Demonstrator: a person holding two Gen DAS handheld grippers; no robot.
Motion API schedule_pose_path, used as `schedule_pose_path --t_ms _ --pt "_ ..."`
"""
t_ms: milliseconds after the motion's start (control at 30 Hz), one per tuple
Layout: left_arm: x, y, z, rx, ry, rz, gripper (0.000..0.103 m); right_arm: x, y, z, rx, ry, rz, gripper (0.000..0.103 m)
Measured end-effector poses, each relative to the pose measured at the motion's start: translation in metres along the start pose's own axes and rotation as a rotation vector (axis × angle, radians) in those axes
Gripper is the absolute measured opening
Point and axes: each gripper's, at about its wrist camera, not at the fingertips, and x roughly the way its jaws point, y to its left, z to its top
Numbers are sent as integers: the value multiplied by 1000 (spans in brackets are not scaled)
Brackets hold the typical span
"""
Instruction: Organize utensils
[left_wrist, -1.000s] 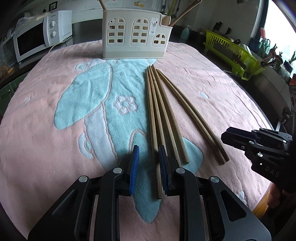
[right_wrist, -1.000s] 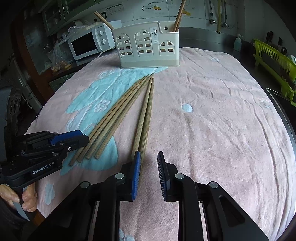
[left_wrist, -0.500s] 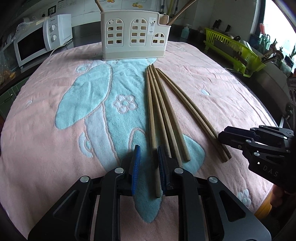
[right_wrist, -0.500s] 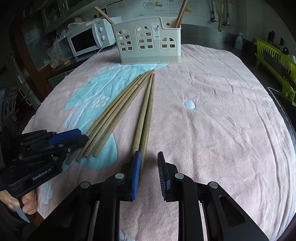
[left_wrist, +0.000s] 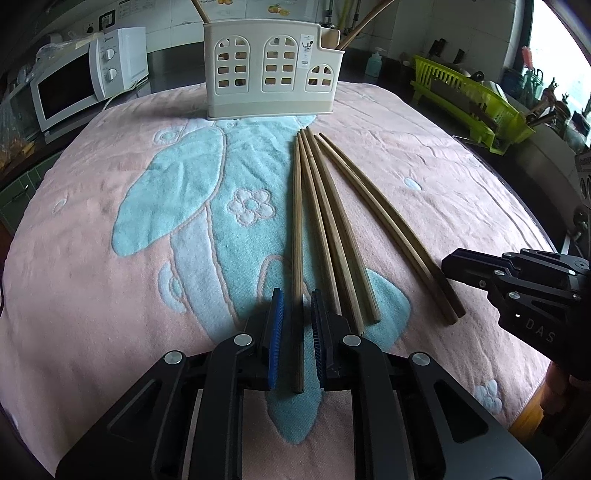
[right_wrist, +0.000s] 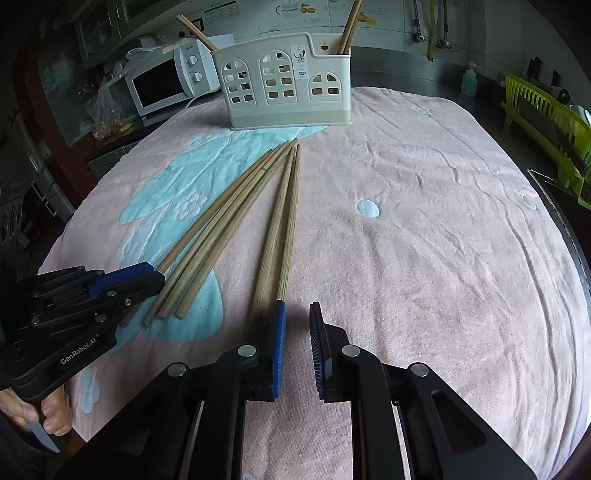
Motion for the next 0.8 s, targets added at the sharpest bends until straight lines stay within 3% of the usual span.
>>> schedule_pose_path --t_ms 800 --pt "0 -1 -2 8 4 -9 15 3 10 -1 -29 13 6 14"
